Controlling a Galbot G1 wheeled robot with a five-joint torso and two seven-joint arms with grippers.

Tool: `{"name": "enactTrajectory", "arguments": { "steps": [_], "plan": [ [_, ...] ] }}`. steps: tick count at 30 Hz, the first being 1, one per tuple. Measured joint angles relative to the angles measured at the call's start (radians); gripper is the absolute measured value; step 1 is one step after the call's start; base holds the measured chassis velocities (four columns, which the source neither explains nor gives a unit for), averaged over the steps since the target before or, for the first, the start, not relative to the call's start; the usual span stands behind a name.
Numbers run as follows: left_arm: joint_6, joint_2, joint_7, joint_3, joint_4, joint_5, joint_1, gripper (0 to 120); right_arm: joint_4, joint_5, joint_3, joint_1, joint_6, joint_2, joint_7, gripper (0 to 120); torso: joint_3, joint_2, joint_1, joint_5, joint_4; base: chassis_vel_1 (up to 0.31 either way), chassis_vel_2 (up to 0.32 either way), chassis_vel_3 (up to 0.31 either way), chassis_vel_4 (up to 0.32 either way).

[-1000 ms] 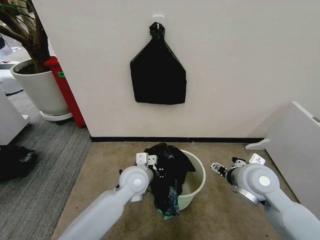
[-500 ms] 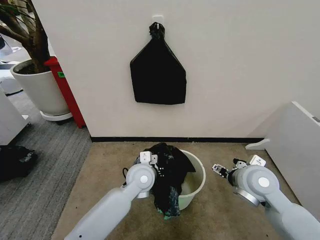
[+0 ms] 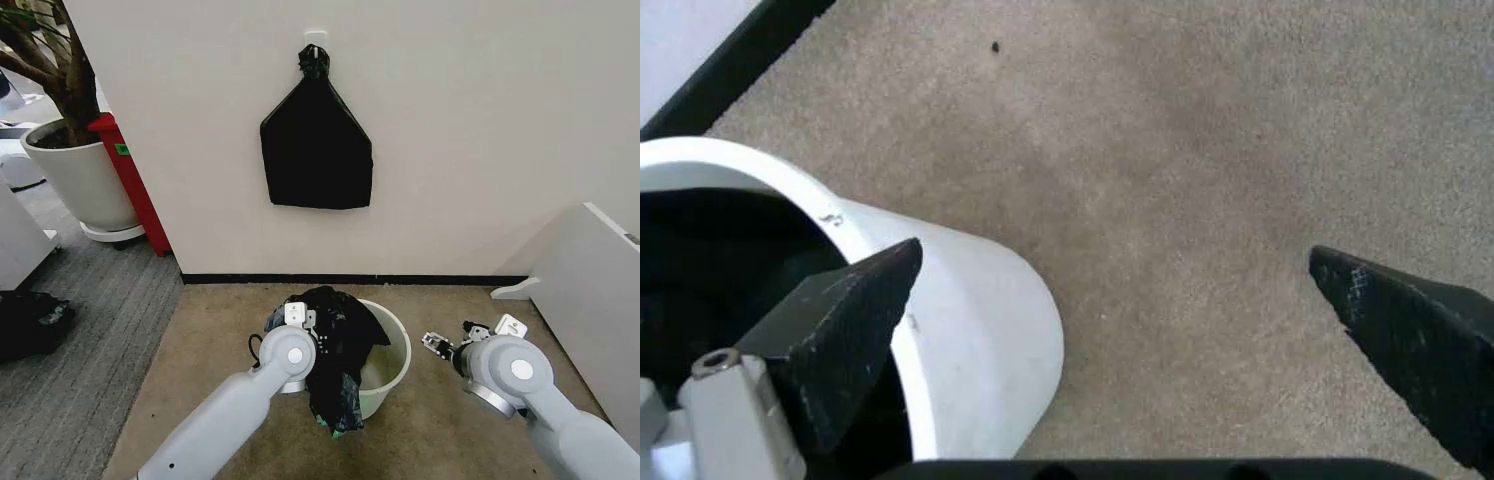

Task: Place the garbage bag over the trash bin.

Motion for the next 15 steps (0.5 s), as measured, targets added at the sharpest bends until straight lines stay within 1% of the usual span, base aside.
{"name": "enactTrajectory", "arguments": {
  "steps": [2,3,4,5,7,8,9,10,11,12,15],
  "plan": [
    [-0.001,-0.004,-0.022,0.0,0.0,-0.016,-0.001,68,-0.002,-0.002,0.0,0.0,0.0,0.0,0.0,100,0.0,0.0,0.0,0.0,0.0,0.0,0.0,0.0,0.0],
    [-0.001,-0.006,-0.026,0.0,0.0,-0.02,-0.001,64,-0.002,-0.002,0.001,0.0,0.0,0.0,0.0,100,0.0,0.0,0.0,0.0,0.0,0.0,0.0,0.0,0.0],
    [-0.001,-0.006,-0.026,0.0,0.0,-0.02,-0.001,64,-0.002,-0.002,0.001,0.0,0.0,0.0,0.0,100,0.0,0.0,0.0,0.0,0.0,0.0,0.0,0.0,0.0],
    [-0.002,-0.007,-0.029,0.001,-0.001,-0.022,-0.002,58,-0.002,-0.003,0.001,0.0,0.0,0.0,0.0,100,0.0,0.0,0.0,0.0,0.0,0.0,0.0,0.0,0.0],
    [-0.004,-0.009,-0.033,0.002,-0.001,-0.024,-0.004,52,-0.002,-0.004,0.003,-0.001,-0.001,-0.001,-0.001,100,0.0,0.0,0.0,-0.0001,0.0,0.0,0.0,0.0,0.0],
    [-0.005,-0.009,-0.034,0.003,-0.001,-0.025,-0.004,50,-0.002,-0.005,0.003,-0.002,-0.001,-0.001,-0.001,100,0.0,0.0,0.0,-0.0001,0.0,0.0,0.0,0.0,0.0],
    [-0.007,-0.01,-0.035,0.003,-0.001,-0.025,-0.005,43,-0.002,-0.006,0.004,-0.002,-0.001,-0.001,0.0,100,0.0,0.0,0.0,-0.0001,0.0,0.0,0.0,0.0,0.0],
    [-0.007,-0.01,-0.036,0.003,-0.001,-0.025,-0.005,41,-0.002,-0.006,0.004,-0.002,-0.001,-0.001,-0.001,100,0.0,0.0,0.0,-0.0001,0.0,0.0,0.0,0.0,0.0],
    [-0.009,-0.011,-0.039,0.004,-0.001,-0.025,-0.006,35,-0.001,-0.008,0.004,-0.004,-0.001,-0.002,-0.001,100,0.0,0.0,0.0,-0.0001,0.0,0.0,0.0,0.0,0.0],
    [-0.009,-0.011,-0.039,0.004,-0.001,-0.025,-0.006,35,-0.001,-0.008,0.004,-0.004,-0.001,-0.002,-0.001,100,0.0,0.0,0.0,-0.0001,0.0,0.0,0.0,0.0,0.0],
    [-0.021,-0.013,-0.06,0.011,-0.01,-0.026,-0.009,20,0.0,-0.012,0.006,-0.007,-0.003,-0.003,-0.001,100,0.0,0.0,0.0,-0.0001,0.0,0.0,0.0,0.0,0.0]
  ]
}}
